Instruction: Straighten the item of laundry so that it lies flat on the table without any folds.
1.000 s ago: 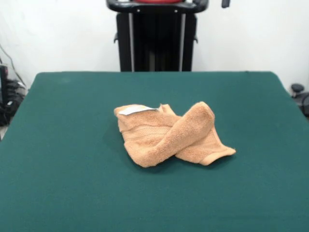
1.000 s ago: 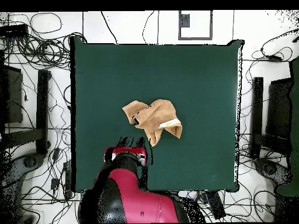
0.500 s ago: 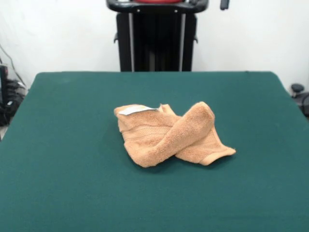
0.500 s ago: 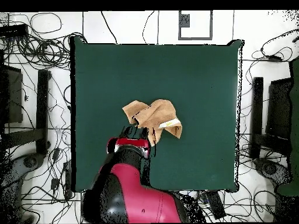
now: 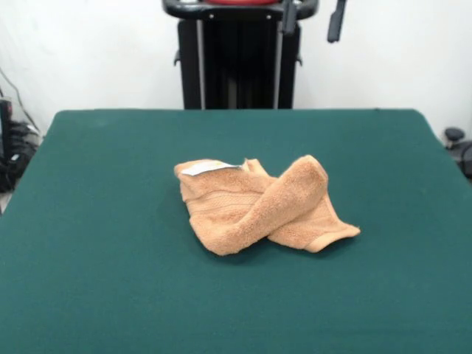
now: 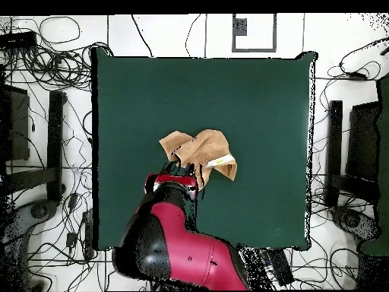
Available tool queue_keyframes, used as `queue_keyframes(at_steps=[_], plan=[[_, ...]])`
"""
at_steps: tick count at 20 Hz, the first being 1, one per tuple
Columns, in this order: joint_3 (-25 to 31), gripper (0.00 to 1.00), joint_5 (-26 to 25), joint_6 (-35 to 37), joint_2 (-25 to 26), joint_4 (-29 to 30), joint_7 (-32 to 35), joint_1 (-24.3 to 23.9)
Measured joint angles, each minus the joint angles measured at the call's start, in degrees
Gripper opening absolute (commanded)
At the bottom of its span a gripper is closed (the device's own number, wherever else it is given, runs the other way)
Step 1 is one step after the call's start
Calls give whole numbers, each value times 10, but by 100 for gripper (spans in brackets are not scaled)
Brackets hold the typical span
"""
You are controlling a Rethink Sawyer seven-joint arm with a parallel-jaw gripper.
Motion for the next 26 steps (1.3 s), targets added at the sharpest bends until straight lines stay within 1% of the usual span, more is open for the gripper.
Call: queue_keyframes(at_steps=[3, 8, 12, 15, 21, 26], plan=[[3, 100, 0, 0, 10, -4, 0, -13], [15, 100, 0, -12, 28, -10, 0, -53], [31, 100, 0, -47, 50, -16, 0, -85], [45, 100, 0, -90, 71, -21, 0, -102], [77, 100, 0, -175, 105, -29, 5, -109], [106, 100, 9, -185, 122, -37, 12, -111]])
